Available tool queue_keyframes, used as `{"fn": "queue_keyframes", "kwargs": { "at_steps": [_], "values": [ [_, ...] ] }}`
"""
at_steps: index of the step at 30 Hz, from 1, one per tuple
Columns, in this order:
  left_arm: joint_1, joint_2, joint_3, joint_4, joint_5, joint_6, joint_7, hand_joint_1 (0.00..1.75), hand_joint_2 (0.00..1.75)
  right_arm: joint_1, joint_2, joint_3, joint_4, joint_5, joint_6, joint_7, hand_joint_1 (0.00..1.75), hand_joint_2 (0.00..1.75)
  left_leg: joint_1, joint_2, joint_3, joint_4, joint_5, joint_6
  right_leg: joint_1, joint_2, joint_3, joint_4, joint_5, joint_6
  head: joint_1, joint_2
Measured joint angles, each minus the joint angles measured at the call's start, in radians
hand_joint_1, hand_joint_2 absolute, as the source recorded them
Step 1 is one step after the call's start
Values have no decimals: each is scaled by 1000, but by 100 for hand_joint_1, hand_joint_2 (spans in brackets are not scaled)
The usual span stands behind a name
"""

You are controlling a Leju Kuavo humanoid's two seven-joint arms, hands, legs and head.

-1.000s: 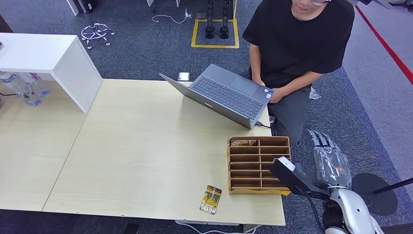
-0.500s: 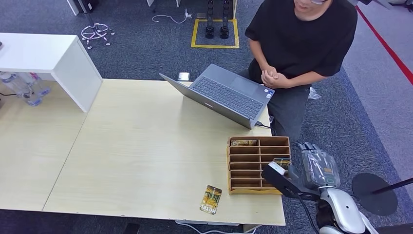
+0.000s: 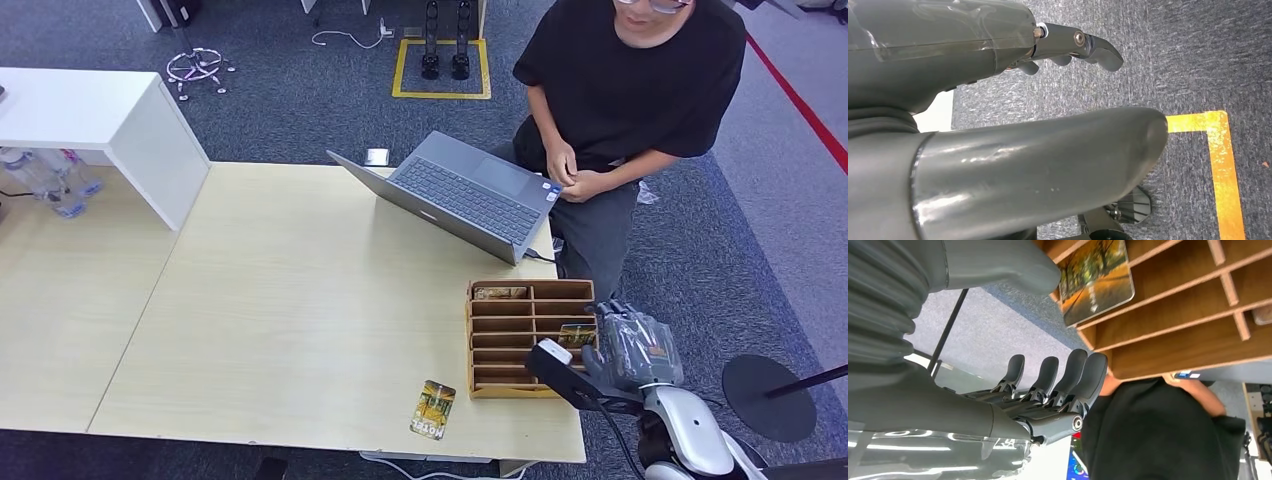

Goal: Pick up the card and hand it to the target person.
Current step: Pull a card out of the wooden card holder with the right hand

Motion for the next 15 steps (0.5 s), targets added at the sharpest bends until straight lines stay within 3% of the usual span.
{"fn": "queue_keyframes", "kwargs": {
  "at_steps": [15],
  "values": [
    [0, 0, 0, 0, 0, 0, 1, 0, 0, -14, 2, 51, 31, 1, 4, 0, 77, 175, 0, 0, 0, 0, 0, 0, 0, 0, 0, 0, 0, 0, 0, 0]
  ]
}}
